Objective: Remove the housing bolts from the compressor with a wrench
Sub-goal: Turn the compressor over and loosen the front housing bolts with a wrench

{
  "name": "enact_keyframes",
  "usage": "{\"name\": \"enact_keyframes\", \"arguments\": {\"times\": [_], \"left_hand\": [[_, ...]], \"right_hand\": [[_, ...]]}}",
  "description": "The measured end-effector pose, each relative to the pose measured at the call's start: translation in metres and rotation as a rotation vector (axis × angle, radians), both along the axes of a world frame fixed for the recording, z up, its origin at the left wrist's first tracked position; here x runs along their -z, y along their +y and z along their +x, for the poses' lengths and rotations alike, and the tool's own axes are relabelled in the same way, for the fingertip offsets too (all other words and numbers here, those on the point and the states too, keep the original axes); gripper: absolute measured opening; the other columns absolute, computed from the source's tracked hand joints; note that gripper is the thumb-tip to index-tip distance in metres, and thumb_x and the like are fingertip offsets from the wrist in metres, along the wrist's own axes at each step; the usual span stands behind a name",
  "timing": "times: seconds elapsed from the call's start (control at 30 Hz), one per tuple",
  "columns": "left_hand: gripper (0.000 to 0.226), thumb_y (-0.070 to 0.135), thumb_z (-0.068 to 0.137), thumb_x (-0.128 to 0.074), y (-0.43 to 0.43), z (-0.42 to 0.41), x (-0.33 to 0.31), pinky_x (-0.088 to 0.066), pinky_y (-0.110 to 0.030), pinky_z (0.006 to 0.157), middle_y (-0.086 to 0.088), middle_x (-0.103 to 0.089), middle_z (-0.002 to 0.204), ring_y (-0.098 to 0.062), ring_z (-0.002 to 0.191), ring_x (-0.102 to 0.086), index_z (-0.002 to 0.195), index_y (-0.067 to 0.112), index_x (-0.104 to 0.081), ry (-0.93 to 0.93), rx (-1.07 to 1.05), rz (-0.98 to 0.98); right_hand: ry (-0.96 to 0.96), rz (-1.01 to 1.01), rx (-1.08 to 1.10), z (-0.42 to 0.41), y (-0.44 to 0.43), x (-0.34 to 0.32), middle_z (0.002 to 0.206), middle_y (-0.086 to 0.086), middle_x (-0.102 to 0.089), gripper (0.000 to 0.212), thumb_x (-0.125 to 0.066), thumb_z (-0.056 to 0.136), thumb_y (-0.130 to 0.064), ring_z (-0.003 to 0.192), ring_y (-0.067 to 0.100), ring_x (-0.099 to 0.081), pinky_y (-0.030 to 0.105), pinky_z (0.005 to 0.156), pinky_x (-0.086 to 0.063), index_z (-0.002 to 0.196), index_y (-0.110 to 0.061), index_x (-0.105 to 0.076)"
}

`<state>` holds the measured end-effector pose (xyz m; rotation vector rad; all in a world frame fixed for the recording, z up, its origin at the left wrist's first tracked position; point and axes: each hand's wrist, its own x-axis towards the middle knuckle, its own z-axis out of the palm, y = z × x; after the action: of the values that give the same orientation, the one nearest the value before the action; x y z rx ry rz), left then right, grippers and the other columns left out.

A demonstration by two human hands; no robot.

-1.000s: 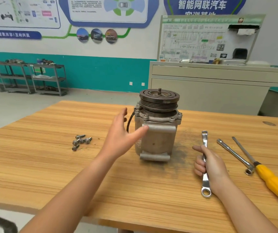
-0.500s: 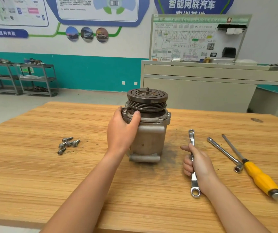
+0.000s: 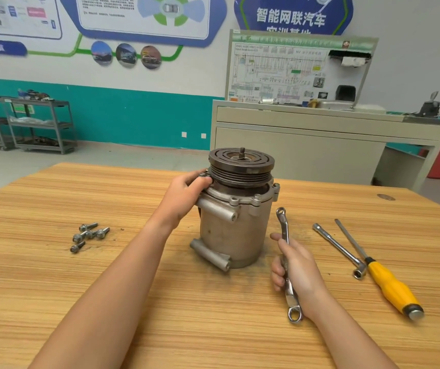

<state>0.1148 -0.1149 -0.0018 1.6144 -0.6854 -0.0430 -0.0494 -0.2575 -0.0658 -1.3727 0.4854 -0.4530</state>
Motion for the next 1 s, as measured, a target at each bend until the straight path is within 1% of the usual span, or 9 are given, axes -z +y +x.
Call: {"name": "enact_keyframes", "arguments": {"times": [0.13,0.2,0.3,0.4,0.5,0.57,0.7,0.83,1.0], "left_hand": [[0.021,0.014,0.090,-0.052,-0.001,0.006,-0.002,-0.046,-0.016,0.077,0.008,-0.068,0.102,-0.010,0.101,-0.061,0.103,0.026,-0.064,0.040,0.045,-0.002],[0.023,0.019,0.084,-0.059,-0.001,0.003,-0.001,-0.047,-0.022,0.083,0.000,-0.069,0.104,-0.016,0.102,-0.061,0.105,0.018,-0.066,0.067,0.063,-0.062],[0.045,0.027,0.074,-0.059,-0.002,-0.009,-0.001,-0.046,-0.030,0.089,-0.011,-0.067,0.108,-0.020,0.102,-0.059,0.111,0.002,-0.065,0.098,0.061,-0.137],[0.024,0.015,0.085,-0.059,0.001,-0.010,0.004,-0.048,-0.014,0.073,0.001,-0.069,0.095,-0.012,0.094,-0.061,0.107,0.008,-0.068,0.063,-0.031,-0.155],[0.035,0.017,0.085,-0.062,0.004,-0.011,0.007,-0.045,-0.009,0.067,0.012,-0.064,0.093,-0.002,0.089,-0.058,0.119,0.009,-0.062,-0.001,-0.153,-0.139],[0.045,0.020,0.084,-0.064,0.007,-0.010,0.008,-0.044,-0.012,0.073,0.008,-0.062,0.100,-0.001,0.092,-0.056,0.126,0.007,-0.057,-0.025,-0.199,-0.124],[0.049,0.021,0.083,-0.065,0.010,-0.003,0.004,-0.048,-0.029,0.094,-0.006,-0.064,0.117,-0.015,0.108,-0.059,0.129,0.006,-0.056,-0.061,-0.190,-0.063],[0.035,0.016,0.086,-0.061,0.014,0.005,0.000,-0.046,-0.006,0.066,0.012,-0.065,0.095,0.010,0.082,-0.061,0.121,0.012,-0.061,-0.070,-0.105,-0.045],[0.025,0.010,0.089,-0.055,0.016,0.016,-0.002,-0.045,-0.006,0.062,0.014,-0.066,0.090,0.009,0.077,-0.062,0.108,0.024,-0.062,-0.019,-0.049,-0.059]], "right_hand": [[0.011,0.008,0.022,-0.005,0.001,0.000,0.039,-0.003,-0.036,0.019,-0.036,0.100,-0.028,0.030,0.012,-0.033,0.018,0.034,-0.030,0.103,-0.032,-0.054],[-0.007,0.034,0.052,-0.005,0.002,-0.003,0.039,-0.004,-0.031,0.017,-0.039,0.099,-0.029,0.029,0.011,-0.028,0.017,0.034,-0.026,0.104,-0.029,-0.054],[-0.026,0.096,0.093,-0.004,-0.002,-0.006,0.038,-0.004,-0.024,0.019,-0.040,0.098,-0.029,0.028,0.010,-0.023,0.016,0.033,-0.023,0.103,-0.020,-0.055],[-0.024,0.127,0.089,-0.005,-0.005,-0.005,0.039,-0.005,-0.022,0.023,-0.038,0.098,-0.030,0.028,0.009,-0.021,0.017,0.032,-0.021,0.102,-0.016,-0.056],[-0.022,0.129,0.069,-0.005,-0.006,-0.004,0.038,-0.004,-0.022,0.024,-0.038,0.098,-0.030,0.028,0.009,-0.021,0.016,0.032,-0.021,0.102,-0.014,-0.055],[-0.018,0.114,0.052,-0.005,-0.005,-0.004,0.039,-0.004,-0.023,0.024,-0.038,0.098,-0.029,0.027,0.009,-0.022,0.016,0.032,-0.022,0.103,-0.013,-0.055],[-0.014,0.098,0.041,-0.006,-0.006,-0.004,0.039,-0.004,-0.024,0.024,-0.038,0.098,-0.030,0.028,0.009,-0.023,0.018,0.031,-0.023,0.103,-0.014,-0.055],[-0.012,0.159,0.006,-0.007,-0.007,-0.003,0.040,-0.004,-0.024,0.027,-0.033,0.096,-0.026,0.029,0.009,-0.022,0.018,0.032,-0.022,0.105,-0.013,-0.056],[0.003,0.139,-0.059,-0.009,-0.008,-0.003,0.040,-0.004,-0.025,0.031,-0.033,0.095,-0.025,0.028,0.010,-0.022,0.017,0.033,-0.023,0.095,-0.005,-0.057]]}}
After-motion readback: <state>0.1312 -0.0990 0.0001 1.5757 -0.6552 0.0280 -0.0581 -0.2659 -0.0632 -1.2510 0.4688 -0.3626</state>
